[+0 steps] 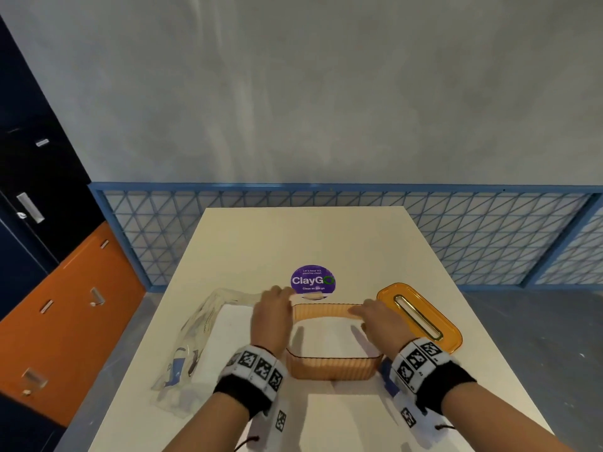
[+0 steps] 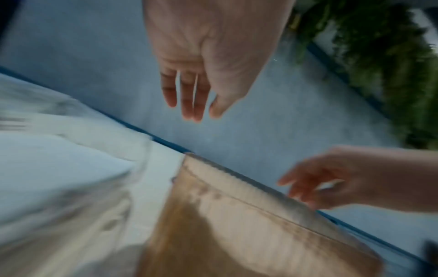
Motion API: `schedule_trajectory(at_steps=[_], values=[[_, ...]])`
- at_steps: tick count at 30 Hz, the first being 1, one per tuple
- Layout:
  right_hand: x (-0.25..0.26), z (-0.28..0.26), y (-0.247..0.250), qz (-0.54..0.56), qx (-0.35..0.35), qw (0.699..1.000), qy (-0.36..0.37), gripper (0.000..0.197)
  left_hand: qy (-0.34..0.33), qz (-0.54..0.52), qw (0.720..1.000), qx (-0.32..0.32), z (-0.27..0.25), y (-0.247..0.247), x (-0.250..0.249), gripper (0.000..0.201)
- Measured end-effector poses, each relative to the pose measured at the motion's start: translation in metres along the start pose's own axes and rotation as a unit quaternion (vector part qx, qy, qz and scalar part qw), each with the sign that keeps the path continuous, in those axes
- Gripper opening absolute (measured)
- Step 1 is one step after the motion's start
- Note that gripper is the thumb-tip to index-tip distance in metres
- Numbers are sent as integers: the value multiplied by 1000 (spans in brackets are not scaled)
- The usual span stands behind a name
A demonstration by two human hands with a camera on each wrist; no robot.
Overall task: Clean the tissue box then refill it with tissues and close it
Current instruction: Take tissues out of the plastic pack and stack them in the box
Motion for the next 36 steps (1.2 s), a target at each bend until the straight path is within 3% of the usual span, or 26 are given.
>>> schedule_trajectory(at_steps=[2,4,6,9,13,19,28,33,36], values=[[-16,0,0,-4,-48,998,-34,44,98,1,994,-39,0,6,44,35],[-28,-5,-12,7,-21,996,-90,48,161,45,985,30,-8,-7,79,38],[-31,-10,-22,38,29,991,-126,53,176,69,976,108,-16,-27,98,40],[-27,-14,-25,71,47,986,-141,58,207,94,960,164,-28,-46,111,48],[-24,-15,-22,77,68,982,-159,65,189,158,953,177,-34,-56,115,66],[-25,-13,-23,66,59,984,-153,60,187,177,952,167,-31,-55,112,36],[-27,-15,-25,50,71,983,-162,60,212,241,928,192,-29,-62,104,54],[-27,-16,-23,61,74,984,-149,59,192,186,949,165,-22,-43,105,43],[-25,-13,-15,110,102,979,-142,59,171,106,971,128,-5,-6,101,38]])
Point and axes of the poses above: each hand's wrist, its own z-axis towards the middle knuckle, its own y-axis out of the back of the hand, x = y × z, the point moved 6 cm from there along z, towards the middle knuckle, and after that the axes turned 13 degrees about -x, right-handed, at the moved point
